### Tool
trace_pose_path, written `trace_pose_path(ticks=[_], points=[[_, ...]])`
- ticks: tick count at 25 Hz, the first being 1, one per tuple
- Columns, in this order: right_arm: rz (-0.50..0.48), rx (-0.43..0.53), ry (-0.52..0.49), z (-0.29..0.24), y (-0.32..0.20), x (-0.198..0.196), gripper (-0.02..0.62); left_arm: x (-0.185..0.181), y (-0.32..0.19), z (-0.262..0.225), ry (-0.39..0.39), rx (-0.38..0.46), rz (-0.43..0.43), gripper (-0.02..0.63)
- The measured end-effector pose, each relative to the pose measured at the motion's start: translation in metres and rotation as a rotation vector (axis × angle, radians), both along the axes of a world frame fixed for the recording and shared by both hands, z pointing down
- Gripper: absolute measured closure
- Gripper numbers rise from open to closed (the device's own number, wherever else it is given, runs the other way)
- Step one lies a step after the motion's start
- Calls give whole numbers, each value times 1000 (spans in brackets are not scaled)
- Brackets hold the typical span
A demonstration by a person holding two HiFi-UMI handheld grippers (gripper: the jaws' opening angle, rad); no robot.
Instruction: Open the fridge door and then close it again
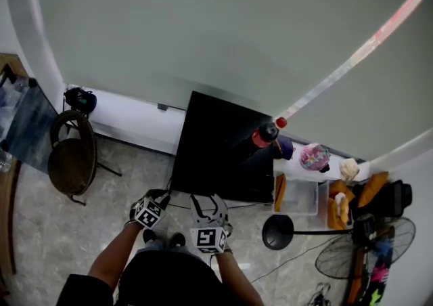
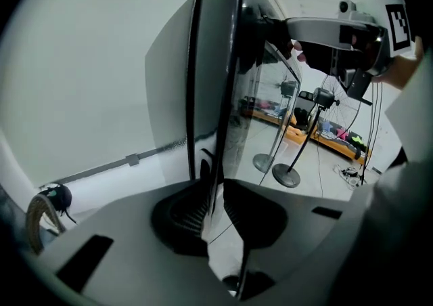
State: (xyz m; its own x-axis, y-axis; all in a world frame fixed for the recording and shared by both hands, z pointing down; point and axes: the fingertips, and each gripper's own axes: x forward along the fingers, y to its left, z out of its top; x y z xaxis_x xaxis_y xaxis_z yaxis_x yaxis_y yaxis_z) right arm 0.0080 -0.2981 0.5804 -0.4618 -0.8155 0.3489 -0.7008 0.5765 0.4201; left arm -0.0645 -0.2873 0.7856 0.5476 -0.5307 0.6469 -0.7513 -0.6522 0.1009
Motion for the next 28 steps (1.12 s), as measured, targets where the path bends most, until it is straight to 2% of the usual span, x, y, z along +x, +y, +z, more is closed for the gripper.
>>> trace_pose_path(ticks=[1, 5, 9, 12, 15, 17, 19, 21, 25, 28], points=[[-3, 2, -4, 0, 1, 1, 387, -2, 0, -1, -18, 15, -12, 543], [-2, -4, -89, -12, 13, 8, 450, -17, 6, -15, -72, 93, -86, 553], [3, 9, -137, -29, 34, 26, 545, -23, 20, -65, 5, 171, -128, 597], [10, 29, -137, -43, 57, 39, 577, -22, 38, -117, 35, 270, -115, 600], [22, 32, -162, -56, 80, 51, 581, -21, 59, -166, 42, 403, -98, 600], [42, 37, -195, -65, 95, 61, 583, -19, 73, -204, 122, 453, -127, 600], [64, 56, -215, -75, 107, 74, 583, -19, 85, -238, 217, 468, -180, 600], [91, 90, -266, -89, 114, 87, 583, -22, 94, -263, 276, 495, -235, 600], [182, 113, -334, -101, 132, 114, 583, -25, 112, -293, 218, 618, -284, 600], [226, 142, -360, -105, 139, 128, 583, -27, 121, -298, 215, 610, -311, 600]])
